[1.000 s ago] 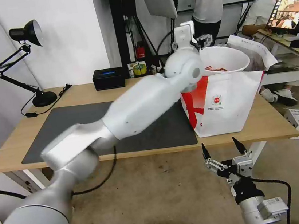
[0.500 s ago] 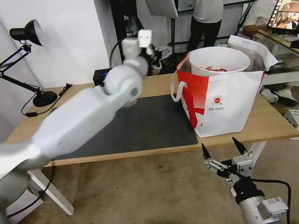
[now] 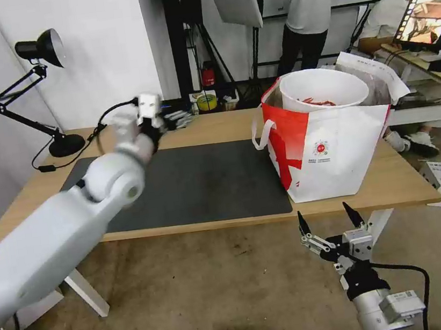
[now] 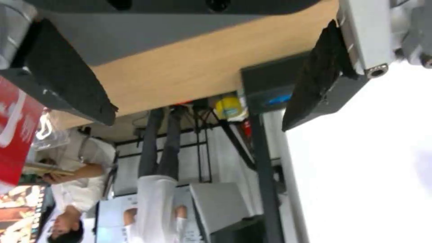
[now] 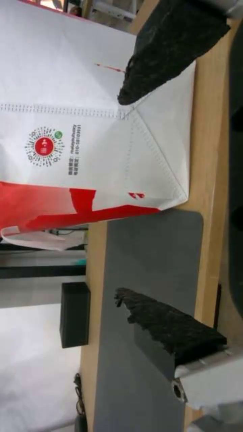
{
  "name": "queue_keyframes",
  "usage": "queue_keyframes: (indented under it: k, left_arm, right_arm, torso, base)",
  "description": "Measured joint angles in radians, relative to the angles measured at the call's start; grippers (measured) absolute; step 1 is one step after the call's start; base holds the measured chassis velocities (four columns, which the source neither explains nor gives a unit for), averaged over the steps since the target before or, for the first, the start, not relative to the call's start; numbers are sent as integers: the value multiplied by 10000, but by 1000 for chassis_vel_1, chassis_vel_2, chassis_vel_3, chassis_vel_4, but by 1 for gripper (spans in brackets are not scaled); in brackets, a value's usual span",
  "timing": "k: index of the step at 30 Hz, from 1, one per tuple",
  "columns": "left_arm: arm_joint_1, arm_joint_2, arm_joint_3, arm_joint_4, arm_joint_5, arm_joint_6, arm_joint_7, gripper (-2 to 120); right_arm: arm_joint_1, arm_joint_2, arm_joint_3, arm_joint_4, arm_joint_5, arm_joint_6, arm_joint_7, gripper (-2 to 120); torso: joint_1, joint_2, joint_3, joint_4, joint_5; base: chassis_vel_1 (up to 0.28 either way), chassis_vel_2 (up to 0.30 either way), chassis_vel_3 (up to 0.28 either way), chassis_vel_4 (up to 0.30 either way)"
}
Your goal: Pick up the trash from the table and place it into the takeout bag.
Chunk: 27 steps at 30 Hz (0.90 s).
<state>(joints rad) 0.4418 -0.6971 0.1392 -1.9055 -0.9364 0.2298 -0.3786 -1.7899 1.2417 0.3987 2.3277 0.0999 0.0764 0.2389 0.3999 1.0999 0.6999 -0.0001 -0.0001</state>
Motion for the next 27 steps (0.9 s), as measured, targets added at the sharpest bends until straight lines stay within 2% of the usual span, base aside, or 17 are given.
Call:
queue_keyframes:
  k: [1,2,5,6,8,9,12,13,15,16,18,20,21,22,25,27]
  left_arm:
    - [658,84,-602,-213,160,0,96,100]
    - [658,84,-602,-213,160,0,96,100]
    - [2613,240,-2499,-896,470,-54,281,100]
    - [2613,240,-2499,-896,470,-54,281,100]
    - [4367,255,-4027,-1486,700,-122,394,100]
    - [4367,255,-4027,-1486,700,-122,394,100]
    - [5692,73,-5333,-2081,883,-201,425,100]
    - [5692,73,-5333,-2081,883,-201,425,100]
    - [6436,-142,-6000,-2457,1030,-221,425,100]
    - [6436,-142,-6000,-2457,1030,-221,425,100]
    - [7331,-535,-6742,-2815,1357,-245,579,100]
    - [7558,-644,-6895,-2886,1448,-260,647,100]
    - [8166,-950,-7223,-3055,1700,-323,849,100]
    - [8166,-950,-7223,-3055,1700,-323,849,100]
    - [9317,-1795,-7662,-3344,2471,-537,1441,100]
    - [9562,-2008,-7726,-3395,2723,-604,1584,100]
  right_arm:
    - [0,0,0,0,0,0,1,100]
    - [0,0,0,0,0,0,1,100]
    - [1,0,0,0,0,0,0,100]
    - [1,0,0,0,0,0,0,100]
    - [-1,-1,0,0,0,0,0,100]
    - [-1,-1,0,0,0,0,0,100]
    - [0,0,0,0,0,0,0,100]
    - [0,0,0,0,0,0,0,100]
    - [0,0,0,0,0,0,1,100]
    - [0,0,0,0,0,0,1,100]
    - [0,0,0,0,0,0,1,100]
    - [0,0,0,0,0,0,0,100]
    - [0,1,0,0,0,0,1,100]
    - [0,1,0,0,0,0,1,100]
    - [0,0,0,0,0,0,0,100]
    - [0,-1,0,0,0,1,0,100]
  torso:
    - [0,0,0,0,-1]
    - [0,0,0,0,-1]
    - [0,1,0,0,2]
    - [0,1,0,0,2]
    - [0,1,0,4,-4]
    - [0,1,0,4,-4]
    - [-1,1,0,3,0]
    - [-1,1,0,3,0]
    - [0,1,1,-2,3]
    - [0,1,1,-2,3]
    - [0,1,0,0,3]
    - [0,1,0,0,3]
    - [-1,1,0,2,1]
    - [-1,1,0,2,1]
    - [0,1,0,1,1]
    - [-1,1,0,2,0]
  base:
    - [0,0,0,0]
    - [0,0,0,0]
    - [0,0,0,0]
    - [0,0,0,0]
    - [0,0,0,0]
    - [0,0,0,0]
    - [0,0,0,0]
    - [0,0,0,0]
    - [0,0,0,0]
    - [0,0,0,0]
    - [0,0,0,0]
    - [0,0,0,0]
    - [0,0,0,0]
    - [0,0,0,0]
    - [0,0,0,0]
    - [0,0,0,0]
